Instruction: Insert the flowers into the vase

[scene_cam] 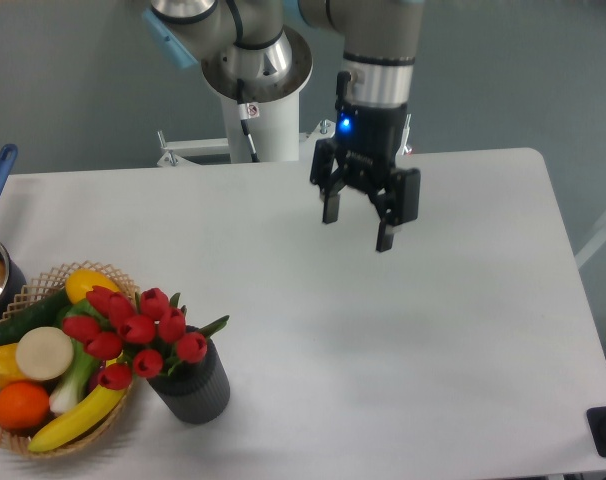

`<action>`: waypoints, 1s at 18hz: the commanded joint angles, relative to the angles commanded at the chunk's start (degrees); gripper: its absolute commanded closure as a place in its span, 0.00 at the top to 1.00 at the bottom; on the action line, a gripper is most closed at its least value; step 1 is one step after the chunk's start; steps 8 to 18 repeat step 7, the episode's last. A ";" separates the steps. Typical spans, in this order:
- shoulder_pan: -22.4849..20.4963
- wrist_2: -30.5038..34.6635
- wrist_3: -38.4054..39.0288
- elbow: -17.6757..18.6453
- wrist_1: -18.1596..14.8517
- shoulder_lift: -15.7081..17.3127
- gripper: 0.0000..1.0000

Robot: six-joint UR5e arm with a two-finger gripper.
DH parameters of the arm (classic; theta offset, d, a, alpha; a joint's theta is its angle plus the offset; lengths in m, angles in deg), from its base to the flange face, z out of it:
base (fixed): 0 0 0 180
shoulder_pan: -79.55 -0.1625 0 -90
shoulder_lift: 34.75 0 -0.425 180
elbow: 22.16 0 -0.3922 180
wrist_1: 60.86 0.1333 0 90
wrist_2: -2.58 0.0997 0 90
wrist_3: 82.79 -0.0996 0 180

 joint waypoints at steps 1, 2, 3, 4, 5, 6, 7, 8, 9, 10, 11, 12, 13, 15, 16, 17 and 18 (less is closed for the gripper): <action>-0.79 0.00 -2.81 -0.35 -1.67 0.52 1.00; -1.67 0.09 -5.19 -0.36 -3.17 1.05 1.00; -2.55 0.09 -6.87 -0.44 -4.05 1.41 1.00; -3.60 0.09 -8.19 -0.27 -4.76 1.93 1.00; -4.05 0.09 -9.33 -0.27 -5.29 2.28 1.00; -4.23 0.00 -9.78 -0.27 -5.64 2.55 1.00; -4.31 -0.09 -9.78 -0.18 -5.65 2.55 1.00; -4.31 -0.09 -9.78 -0.18 -5.65 2.55 1.00; -4.31 -0.09 -9.78 -0.18 -5.65 2.55 1.00; -4.31 -0.09 -9.78 -0.18 -5.65 2.55 1.00; -4.31 -0.09 -9.78 -0.18 -5.65 2.55 1.00; -4.31 -0.09 -9.78 -0.18 -5.65 2.55 1.00; -4.31 -0.09 -9.78 -0.18 -5.65 2.55 1.00; -4.31 -0.09 -9.78 -0.18 -5.65 2.55 1.00; -4.31 -0.09 -9.78 -0.18 -5.65 2.55 1.00; -4.31 -0.09 -9.78 -0.18 -5.65 2.55 1.00; -4.31 -0.09 -9.78 -0.18 -5.65 2.55 1.00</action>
